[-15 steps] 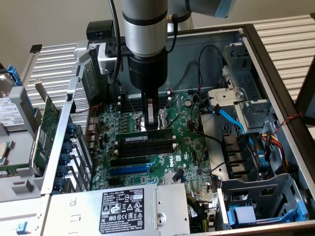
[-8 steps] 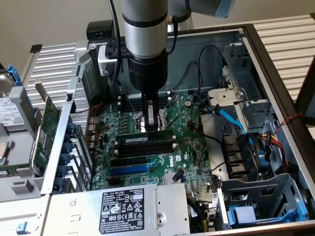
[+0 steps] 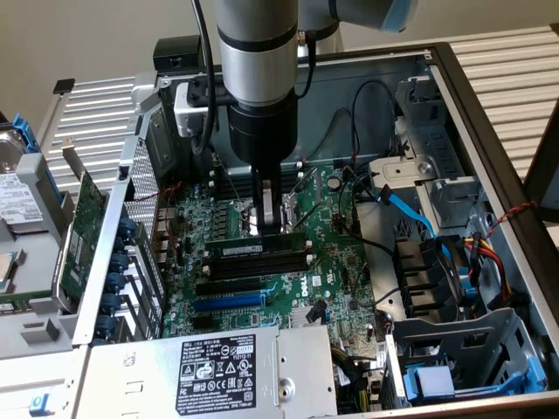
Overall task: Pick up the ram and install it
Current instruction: 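Insert the ram into the slot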
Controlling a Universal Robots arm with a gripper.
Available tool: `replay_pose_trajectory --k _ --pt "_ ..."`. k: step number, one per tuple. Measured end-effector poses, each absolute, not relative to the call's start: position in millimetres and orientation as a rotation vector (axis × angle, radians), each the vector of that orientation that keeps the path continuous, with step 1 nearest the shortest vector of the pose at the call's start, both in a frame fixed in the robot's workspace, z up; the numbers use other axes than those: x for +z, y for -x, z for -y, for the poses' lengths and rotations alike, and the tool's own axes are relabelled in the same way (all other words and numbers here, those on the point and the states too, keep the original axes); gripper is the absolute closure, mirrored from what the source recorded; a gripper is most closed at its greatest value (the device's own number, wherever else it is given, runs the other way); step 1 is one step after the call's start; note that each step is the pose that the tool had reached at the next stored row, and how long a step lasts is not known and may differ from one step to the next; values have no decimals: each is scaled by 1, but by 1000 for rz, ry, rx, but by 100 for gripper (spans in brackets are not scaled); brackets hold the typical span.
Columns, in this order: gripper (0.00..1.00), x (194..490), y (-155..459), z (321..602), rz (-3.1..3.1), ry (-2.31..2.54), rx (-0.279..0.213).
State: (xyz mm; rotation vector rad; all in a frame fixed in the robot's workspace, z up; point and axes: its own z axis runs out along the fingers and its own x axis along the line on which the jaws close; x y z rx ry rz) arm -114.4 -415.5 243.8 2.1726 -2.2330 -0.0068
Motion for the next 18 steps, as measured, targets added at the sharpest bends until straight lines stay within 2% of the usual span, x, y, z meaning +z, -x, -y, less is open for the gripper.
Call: replay_pose_trajectory --k 18 --pt "87 241 116 416 2237 -2179 4"
